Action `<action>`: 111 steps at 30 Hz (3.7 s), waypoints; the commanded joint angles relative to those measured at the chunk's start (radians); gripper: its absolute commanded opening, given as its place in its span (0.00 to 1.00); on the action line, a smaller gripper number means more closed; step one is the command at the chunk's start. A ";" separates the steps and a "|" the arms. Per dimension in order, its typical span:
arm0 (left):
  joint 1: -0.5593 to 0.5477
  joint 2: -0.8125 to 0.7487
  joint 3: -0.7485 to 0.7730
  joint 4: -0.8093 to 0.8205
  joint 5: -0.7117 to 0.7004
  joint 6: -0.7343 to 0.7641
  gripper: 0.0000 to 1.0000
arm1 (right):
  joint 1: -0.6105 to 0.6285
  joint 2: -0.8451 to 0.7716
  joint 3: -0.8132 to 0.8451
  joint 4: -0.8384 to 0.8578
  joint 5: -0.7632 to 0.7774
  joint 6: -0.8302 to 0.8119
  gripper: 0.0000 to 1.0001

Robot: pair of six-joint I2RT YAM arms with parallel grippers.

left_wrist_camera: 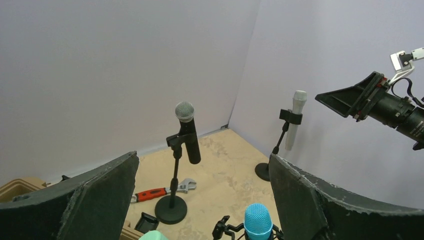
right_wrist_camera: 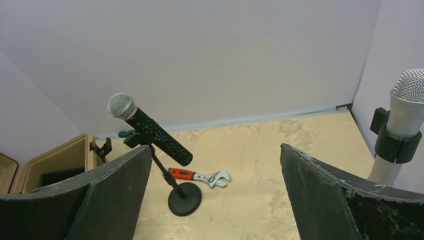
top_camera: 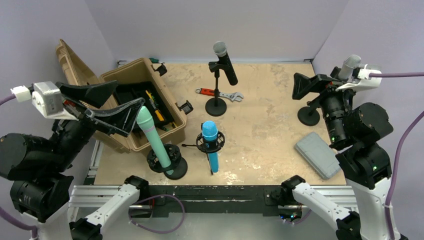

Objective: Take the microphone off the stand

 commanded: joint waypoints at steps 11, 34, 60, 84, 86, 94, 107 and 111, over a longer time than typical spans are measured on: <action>0.005 -0.016 -0.139 0.117 -0.018 0.099 0.98 | 0.006 -0.006 -0.101 -0.011 -0.408 0.051 0.99; 0.045 -0.211 -0.395 0.301 0.004 0.159 0.96 | 0.383 0.193 -0.181 0.160 -0.730 0.178 0.92; 0.045 -0.320 -0.563 0.430 -0.047 0.160 0.94 | 0.568 0.286 -0.270 0.179 -0.544 0.175 0.65; 0.048 -0.342 -0.589 0.447 -0.047 0.151 0.93 | 0.568 0.373 0.069 0.067 -0.413 0.091 0.19; 0.048 -0.344 -0.588 0.447 -0.048 0.151 0.93 | 0.568 0.397 0.131 0.042 -0.388 0.073 0.17; 0.048 -0.342 -0.591 0.448 -0.046 0.150 0.93 | 0.568 0.483 0.379 0.008 -0.274 0.026 0.00; 0.048 -0.339 -0.591 0.452 -0.026 0.135 0.93 | 0.568 0.326 0.348 0.160 0.266 -0.102 0.00; 0.048 -0.341 -0.592 0.453 -0.023 0.129 0.93 | 0.565 0.264 0.172 0.294 0.599 -0.244 0.00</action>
